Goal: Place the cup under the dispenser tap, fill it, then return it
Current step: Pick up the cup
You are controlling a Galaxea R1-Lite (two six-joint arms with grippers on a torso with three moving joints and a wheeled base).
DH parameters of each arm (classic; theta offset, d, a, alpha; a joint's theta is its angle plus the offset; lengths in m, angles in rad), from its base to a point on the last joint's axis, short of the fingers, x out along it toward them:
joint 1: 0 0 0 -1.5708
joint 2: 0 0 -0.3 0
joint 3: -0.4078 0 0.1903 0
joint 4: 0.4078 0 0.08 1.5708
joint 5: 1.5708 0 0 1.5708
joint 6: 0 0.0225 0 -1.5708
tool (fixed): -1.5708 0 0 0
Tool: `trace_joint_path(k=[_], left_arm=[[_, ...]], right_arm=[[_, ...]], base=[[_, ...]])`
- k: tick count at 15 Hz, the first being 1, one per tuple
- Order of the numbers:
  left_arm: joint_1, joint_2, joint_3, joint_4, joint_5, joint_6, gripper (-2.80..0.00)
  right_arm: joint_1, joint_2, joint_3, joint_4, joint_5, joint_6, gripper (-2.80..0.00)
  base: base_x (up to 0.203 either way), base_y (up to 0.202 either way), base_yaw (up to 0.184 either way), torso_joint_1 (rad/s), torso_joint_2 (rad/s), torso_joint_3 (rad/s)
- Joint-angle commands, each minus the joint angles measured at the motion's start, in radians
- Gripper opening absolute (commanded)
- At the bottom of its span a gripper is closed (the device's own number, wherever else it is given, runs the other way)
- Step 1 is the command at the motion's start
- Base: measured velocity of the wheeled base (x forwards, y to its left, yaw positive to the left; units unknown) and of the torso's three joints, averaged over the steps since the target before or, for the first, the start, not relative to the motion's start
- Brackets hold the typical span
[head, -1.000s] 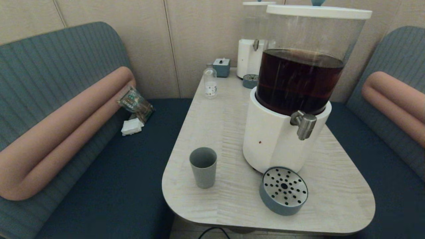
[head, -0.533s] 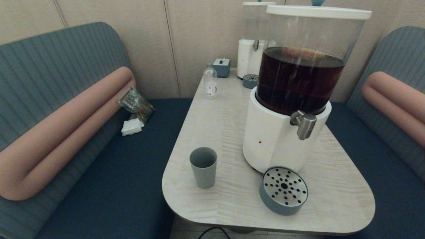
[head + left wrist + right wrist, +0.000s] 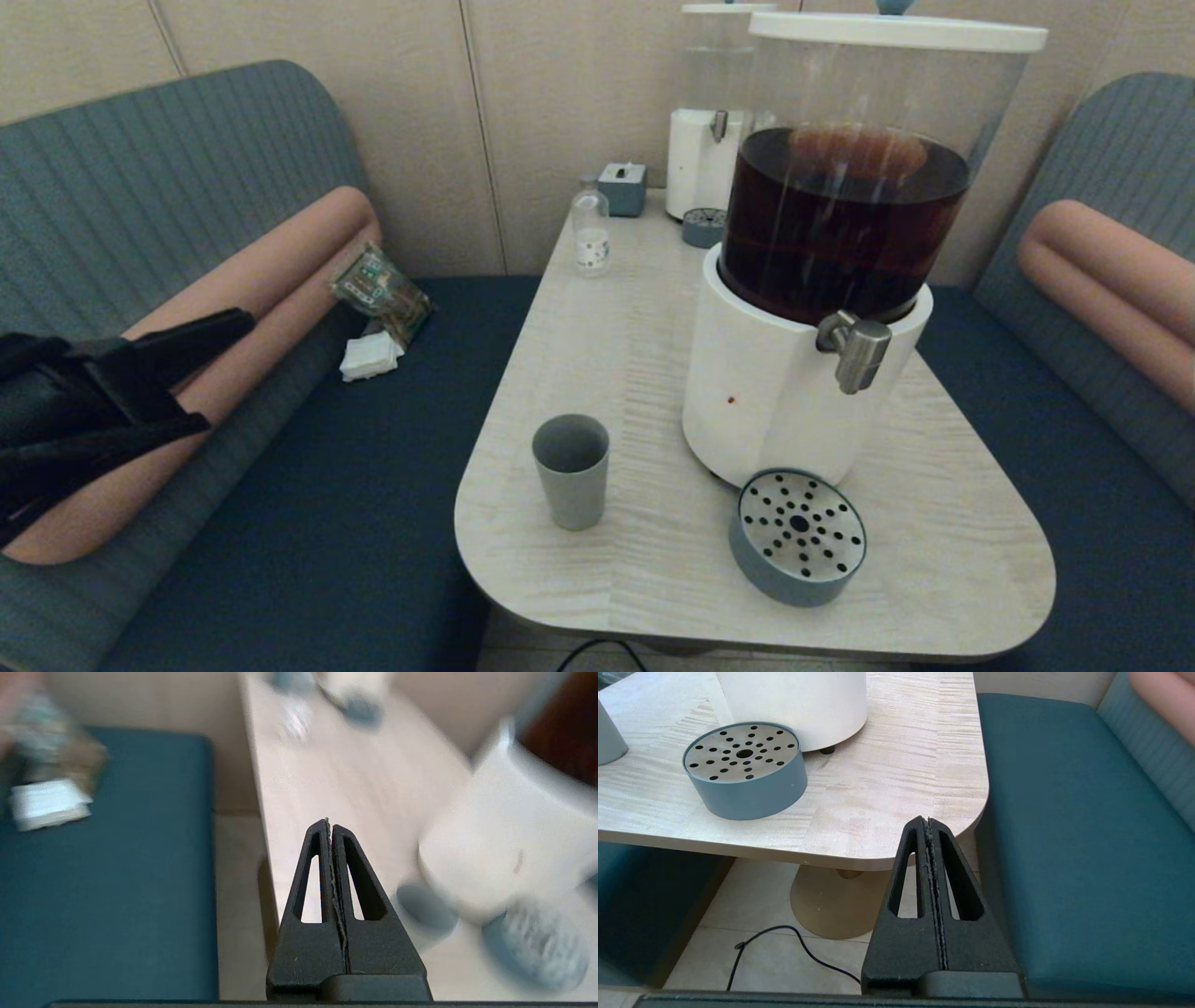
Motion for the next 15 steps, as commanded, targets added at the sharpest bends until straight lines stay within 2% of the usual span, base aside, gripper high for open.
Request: trace_joint_path(k=[1, 3, 7, 8, 10, 15], left_arm=[[0.001, 0.182, 0.06, -0.144, -0.114, 0.065, -2.8], [0.002, 0.267, 0.102, -0.308, -0.238, 0.123, -2.8], [0.002, 0.533, 0.121, -0.706, -0.275, 0.136, -2.8], [0.002, 0.594, 0.121, -0.761, -0.278, 0.144, -2.8], [0.001, 0.651, 0.112, -0.823, -0.284, 0.159, -2.8], [0.001, 0.704, 0.088, -0.825, -0.285, 0.167, -2.8]], right_arm=[[0.0, -0.002, 0.0, 0.0, 0.0, 0.004, -2.8], [0.0, -0.002, 0.0, -0.001, 0.0, 0.008, -2.8], [0.0, -0.001, 0.0, -0.002, 0.0, 0.0, -2.8], [0.0, 0.0, 0.0, -0.002, 0.0, -0.005, -2.8], [0.0, 0.0, 0.0, -0.002, 0.0, -0.005, -2.8], [0.001, -0.001, 0.0, -0.002, 0.0, -0.006, -2.8]], base=[[0.0, 0.0, 0.0, 0.0, 0.0, 0.0], [0.0, 0.0, 0.0, 0.0, 0.0, 0.0], [0.0, 0.0, 0.0, 0.0, 0.0, 0.0], [0.0, 0.0, 0.0, 0.0, 0.0, 0.0], [0.0, 0.0, 0.0, 0.0, 0.0, 0.0], [0.0, 0.0, 0.0, 0.0, 0.0, 0.0]])
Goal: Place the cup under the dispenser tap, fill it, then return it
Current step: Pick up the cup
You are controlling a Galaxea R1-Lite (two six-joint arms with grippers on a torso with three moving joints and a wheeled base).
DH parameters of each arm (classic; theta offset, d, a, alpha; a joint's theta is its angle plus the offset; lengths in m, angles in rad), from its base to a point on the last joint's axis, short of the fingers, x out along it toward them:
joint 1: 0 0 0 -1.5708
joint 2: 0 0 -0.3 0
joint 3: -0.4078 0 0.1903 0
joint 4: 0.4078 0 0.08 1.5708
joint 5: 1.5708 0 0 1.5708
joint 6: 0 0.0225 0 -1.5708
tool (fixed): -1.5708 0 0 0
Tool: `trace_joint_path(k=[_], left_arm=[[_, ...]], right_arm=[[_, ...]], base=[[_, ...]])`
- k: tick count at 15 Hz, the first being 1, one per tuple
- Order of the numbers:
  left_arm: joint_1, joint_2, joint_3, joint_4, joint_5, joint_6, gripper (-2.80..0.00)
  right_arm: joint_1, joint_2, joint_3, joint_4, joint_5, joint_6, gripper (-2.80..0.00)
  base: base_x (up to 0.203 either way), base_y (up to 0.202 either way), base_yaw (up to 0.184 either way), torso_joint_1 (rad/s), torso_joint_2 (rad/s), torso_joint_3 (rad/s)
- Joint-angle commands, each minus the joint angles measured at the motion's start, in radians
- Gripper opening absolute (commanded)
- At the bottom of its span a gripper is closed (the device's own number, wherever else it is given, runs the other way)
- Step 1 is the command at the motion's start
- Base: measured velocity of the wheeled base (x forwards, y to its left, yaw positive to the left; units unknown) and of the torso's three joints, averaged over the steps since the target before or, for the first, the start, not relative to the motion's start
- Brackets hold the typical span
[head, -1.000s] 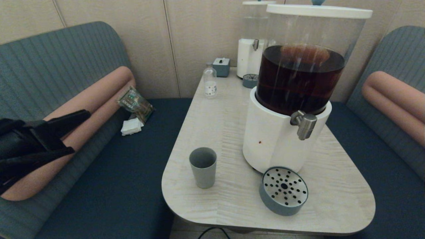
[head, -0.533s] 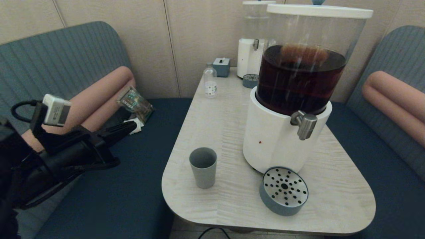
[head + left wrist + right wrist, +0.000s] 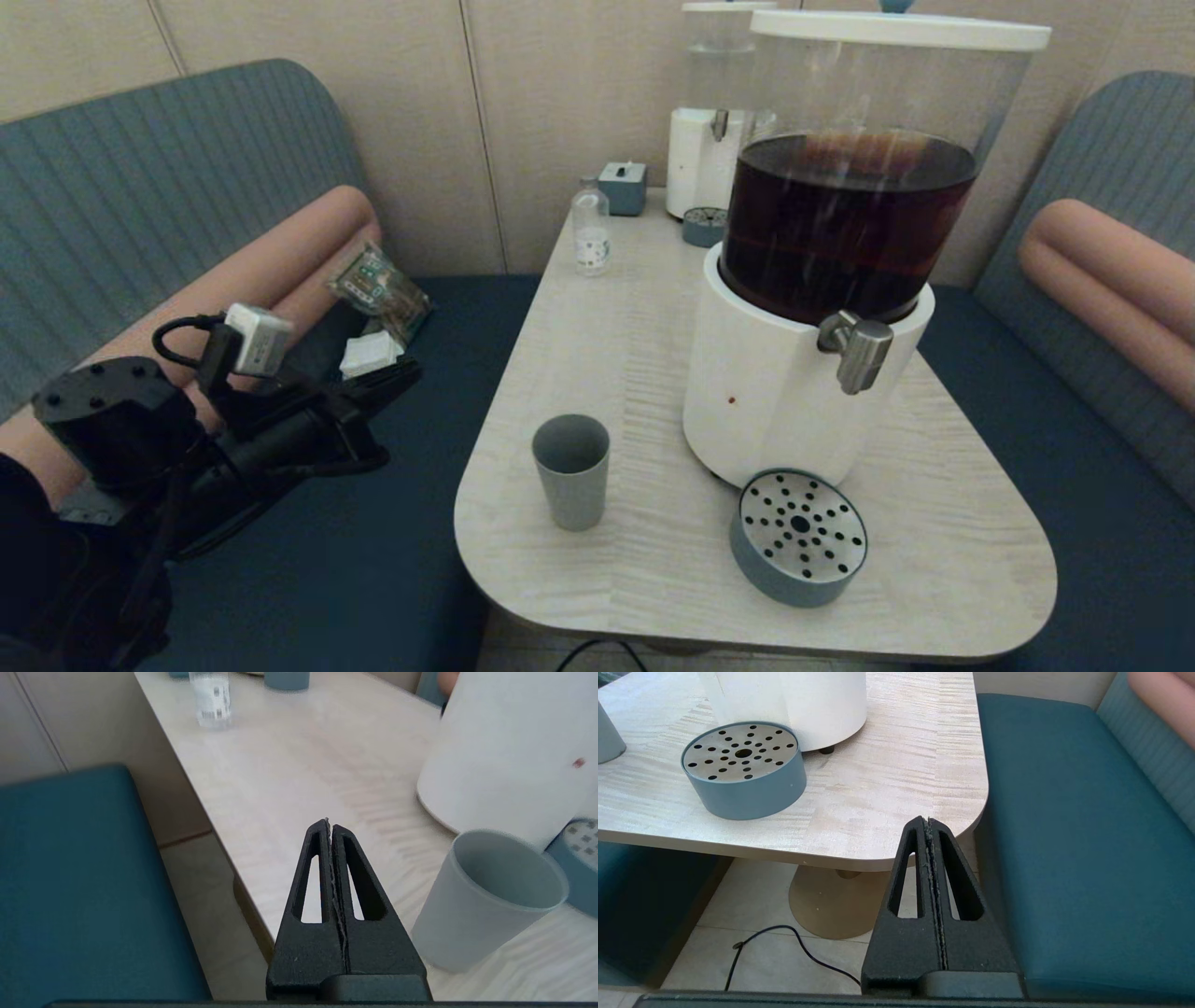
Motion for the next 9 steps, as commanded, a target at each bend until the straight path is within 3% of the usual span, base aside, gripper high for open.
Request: trace_joint_path(k=[1, 2, 4, 7, 9], left_arm=[[0.0, 0.033, 0.0, -0.009, -0.003, 0.006, -2.26], [0.0, 0.039, 0.007, -0.009, -0.006, 0.006, 0.0], [0.0, 0.042, 0.075, -0.009, -0.048, 0.01, 0.0], [0.002, 0.041, 0.19, -0.009, -0.232, 0.084, 0.0], [0.0, 0.045, 0.192, -0.009, -0.278, 0.112, 0.0]], right_arm=[[0.0, -0.002, 0.0, -0.001, 0.001, 0.0, -2.8], [0.001, -0.002, 0.0, -0.001, 0.0, 0.0, -2.8], [0.0, -0.002, 0.0, -0.001, 0.001, 0.0, -2.8], [0.0, -0.002, 0.0, -0.001, 0.0, 0.0, -2.8], [0.0, -0.002, 0.0, -0.001, 0.0, 0.0, -2.8]], base=[[0.0, 0.0, 0.0, 0.0, 0.0, 0.0], [0.0, 0.0, 0.0, 0.0, 0.0, 0.0], [0.0, 0.0, 0.0, 0.0, 0.0, 0.0], [0.0, 0.0, 0.0, 0.0, 0.0, 0.0], [0.0, 0.0, 0.0, 0.0, 0.0, 0.0]])
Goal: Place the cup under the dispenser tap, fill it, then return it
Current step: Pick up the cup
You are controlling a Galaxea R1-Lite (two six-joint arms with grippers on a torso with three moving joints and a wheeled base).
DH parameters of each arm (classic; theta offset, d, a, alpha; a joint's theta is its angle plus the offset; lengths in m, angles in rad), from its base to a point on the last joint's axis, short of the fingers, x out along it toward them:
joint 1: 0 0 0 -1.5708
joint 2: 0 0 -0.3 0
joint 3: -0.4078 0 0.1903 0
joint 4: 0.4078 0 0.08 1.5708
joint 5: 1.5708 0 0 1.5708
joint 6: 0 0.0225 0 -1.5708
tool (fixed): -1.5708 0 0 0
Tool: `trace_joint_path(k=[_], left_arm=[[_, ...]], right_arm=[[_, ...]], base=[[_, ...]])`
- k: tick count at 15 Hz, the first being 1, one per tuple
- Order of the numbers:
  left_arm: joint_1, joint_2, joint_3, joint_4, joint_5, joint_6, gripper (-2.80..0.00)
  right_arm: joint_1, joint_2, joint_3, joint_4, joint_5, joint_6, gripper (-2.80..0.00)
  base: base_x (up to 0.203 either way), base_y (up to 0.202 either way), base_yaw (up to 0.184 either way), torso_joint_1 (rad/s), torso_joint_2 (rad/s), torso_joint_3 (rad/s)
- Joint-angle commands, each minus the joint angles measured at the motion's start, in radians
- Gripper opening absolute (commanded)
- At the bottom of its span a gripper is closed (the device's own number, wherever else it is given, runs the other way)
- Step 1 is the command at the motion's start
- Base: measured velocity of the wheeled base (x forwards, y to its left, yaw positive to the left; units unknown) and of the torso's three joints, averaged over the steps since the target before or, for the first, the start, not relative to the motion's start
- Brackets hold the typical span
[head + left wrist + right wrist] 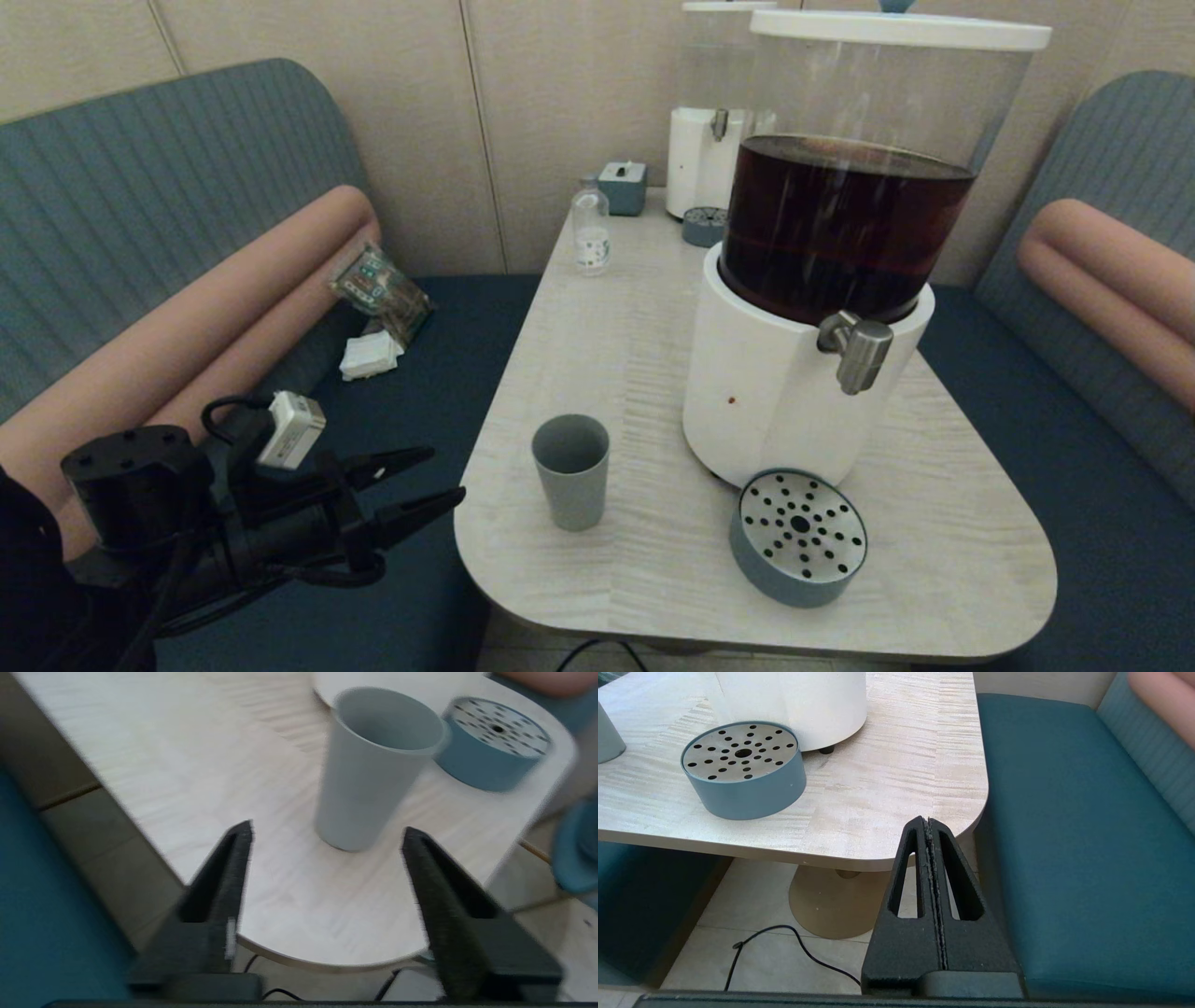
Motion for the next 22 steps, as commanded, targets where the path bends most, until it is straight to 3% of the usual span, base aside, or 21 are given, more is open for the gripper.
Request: trace_joint_path(k=[1, 3, 7, 15, 22], left_arm=[[-0.001, 0.005, -0.011, -0.008, -0.029, 0.008, 0.0], [-0.002, 0.043, -0.048, -0.008, -0.093, 0.041, 0.0], [-0.017, 0.126, -0.093, -0.008, -0.127, 0.052, 0.0], [-0.121, 0.245, -0.233, -0.008, -0.127, 0.04, 0.0], [-0.16, 0.374, -0.412, -0.008, -0.091, 0.013, 0.0]], right_arm=[[0.0, -0.002, 0.0, -0.001, 0.0, 0.0, -2.8], [0.0, -0.002, 0.0, -0.001, 0.0, 0.0, -2.8], [0.0, -0.002, 0.0, -0.001, 0.001, 0.0, -2.8], [0.0, -0.002, 0.0, 0.001, 0.001, -0.002, -2.8], [0.0, -0.002, 0.0, 0.001, 0.001, -0.002, -2.8]], base=[[0.0, 0.0, 0.0, 0.0, 0.0, 0.0], [0.0, 0.0, 0.0, 0.0, 0.0, 0.0], [0.0, 0.0, 0.0, 0.0, 0.0, 0.0], [0.0, 0.0, 0.0, 0.0, 0.0, 0.0], [0.0, 0.0, 0.0, 0.0, 0.0, 0.0]])
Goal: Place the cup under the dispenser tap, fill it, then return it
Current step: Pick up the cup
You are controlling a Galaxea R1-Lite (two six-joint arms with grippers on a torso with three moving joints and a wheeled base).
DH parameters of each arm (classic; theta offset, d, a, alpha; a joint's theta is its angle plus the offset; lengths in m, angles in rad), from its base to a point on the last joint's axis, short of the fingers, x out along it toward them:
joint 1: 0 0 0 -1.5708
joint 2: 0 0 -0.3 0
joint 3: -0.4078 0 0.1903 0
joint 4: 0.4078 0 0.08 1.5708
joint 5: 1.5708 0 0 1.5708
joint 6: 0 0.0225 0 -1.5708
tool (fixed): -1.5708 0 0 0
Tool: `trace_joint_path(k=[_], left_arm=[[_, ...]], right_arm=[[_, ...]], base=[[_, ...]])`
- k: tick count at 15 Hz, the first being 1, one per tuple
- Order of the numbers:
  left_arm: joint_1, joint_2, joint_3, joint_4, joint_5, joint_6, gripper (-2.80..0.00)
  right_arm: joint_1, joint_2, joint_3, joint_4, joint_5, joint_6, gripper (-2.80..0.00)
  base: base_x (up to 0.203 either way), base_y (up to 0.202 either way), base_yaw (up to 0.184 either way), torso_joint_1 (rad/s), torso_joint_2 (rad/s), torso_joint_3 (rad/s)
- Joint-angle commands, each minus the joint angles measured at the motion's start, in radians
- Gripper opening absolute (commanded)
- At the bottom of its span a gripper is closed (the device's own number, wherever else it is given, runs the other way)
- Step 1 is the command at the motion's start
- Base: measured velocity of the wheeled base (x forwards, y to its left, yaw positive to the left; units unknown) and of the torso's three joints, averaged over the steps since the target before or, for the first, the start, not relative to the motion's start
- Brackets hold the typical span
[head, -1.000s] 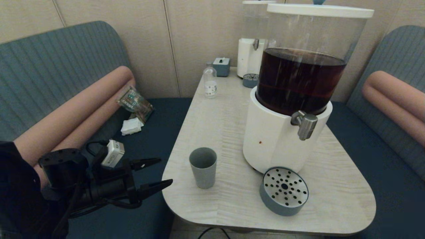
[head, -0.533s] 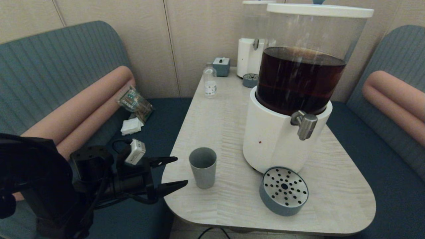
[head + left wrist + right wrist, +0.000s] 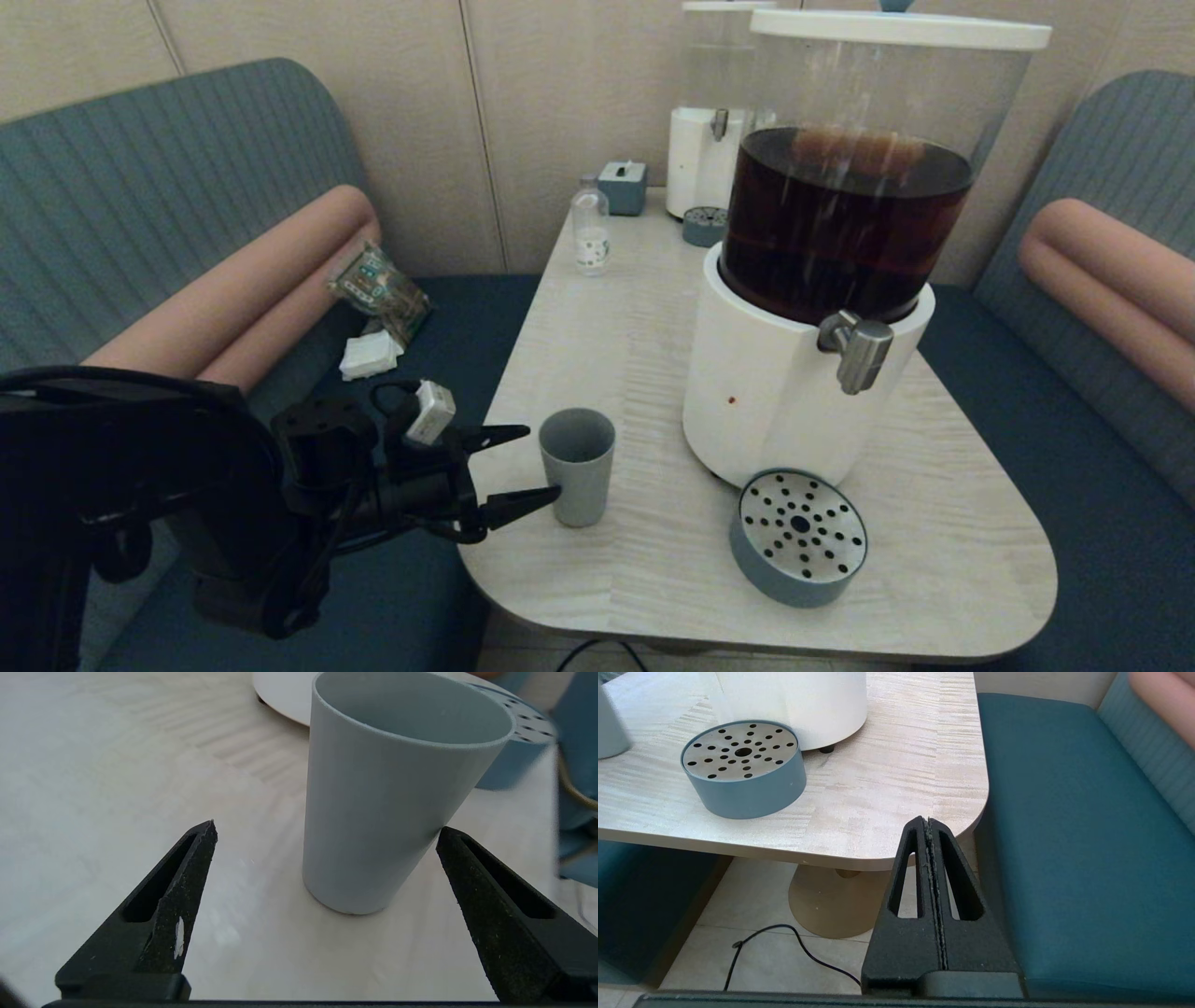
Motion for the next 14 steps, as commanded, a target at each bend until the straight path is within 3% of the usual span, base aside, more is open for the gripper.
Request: trace_joint_path(k=[1, 9, 14], left_arm=[[-0.016, 0.046, -0.05, -0.008, 0.0, -0.005, 0.0], [-0.107, 0.063, -0.075, -0.008, 0.021, -0.018, 0.0], [-0.121, 0.093, -0.146, -0.008, 0.059, -0.035, 0.0]], right_arm=[[0.001, -0.002, 0.0, 0.0, 0.0, 0.0, -2.8], [0.0, -0.002, 0.0, 0.0, 0.0, -0.001, -2.8], [0.0, -0.002, 0.0, 0.0, 0.0, -0.001, -2.8]], base=[[0.0, 0.0, 0.0, 0.0, 0.0, 0.0], [0.0, 0.0, 0.0, 0.0, 0.0, 0.0], [0.0, 0.0, 0.0, 0.0, 0.0, 0.0]])
